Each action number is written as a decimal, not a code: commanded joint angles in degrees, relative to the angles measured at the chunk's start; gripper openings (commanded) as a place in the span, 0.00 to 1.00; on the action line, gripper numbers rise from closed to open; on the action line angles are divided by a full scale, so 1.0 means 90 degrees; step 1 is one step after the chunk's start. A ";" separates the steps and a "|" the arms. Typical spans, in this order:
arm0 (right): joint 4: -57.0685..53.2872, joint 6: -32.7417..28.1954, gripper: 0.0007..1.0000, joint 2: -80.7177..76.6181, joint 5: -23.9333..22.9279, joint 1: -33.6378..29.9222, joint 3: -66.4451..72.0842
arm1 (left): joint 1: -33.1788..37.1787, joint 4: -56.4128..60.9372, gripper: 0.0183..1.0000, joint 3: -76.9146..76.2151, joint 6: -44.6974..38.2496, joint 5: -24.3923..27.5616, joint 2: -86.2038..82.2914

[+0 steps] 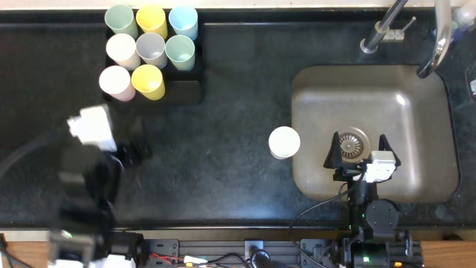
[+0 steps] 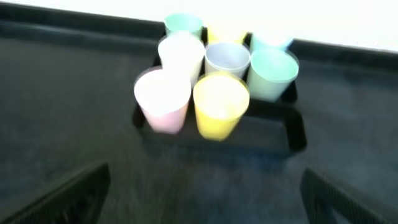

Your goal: Store Cups

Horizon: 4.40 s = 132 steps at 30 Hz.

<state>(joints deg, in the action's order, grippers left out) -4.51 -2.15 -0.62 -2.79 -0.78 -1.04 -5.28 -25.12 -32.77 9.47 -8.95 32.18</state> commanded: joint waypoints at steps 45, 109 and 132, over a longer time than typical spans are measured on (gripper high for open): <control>0.0022 -0.0019 1.00 0.0046 0.0032 -0.0041 0.0085 | -0.0007 0.2268 1.00 0.3592 -0.0908 0.0872 -0.3558; -0.7388 -0.2152 1.00 -1.0751 0.0629 0.1734 -0.8250 | -0.0005 0.2268 1.00 0.3592 -0.0911 0.0872 -0.3558; -0.8743 -0.1489 0.04 -1.1101 0.0845 0.2538 -1.2439 | -0.0007 0.2268 1.00 0.3592 -0.0908 0.0872 -0.3558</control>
<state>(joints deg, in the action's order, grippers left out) -81.32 -17.65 -100.27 4.25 18.17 -98.74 -5.28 -4.69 -0.62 2.50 -1.65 0.62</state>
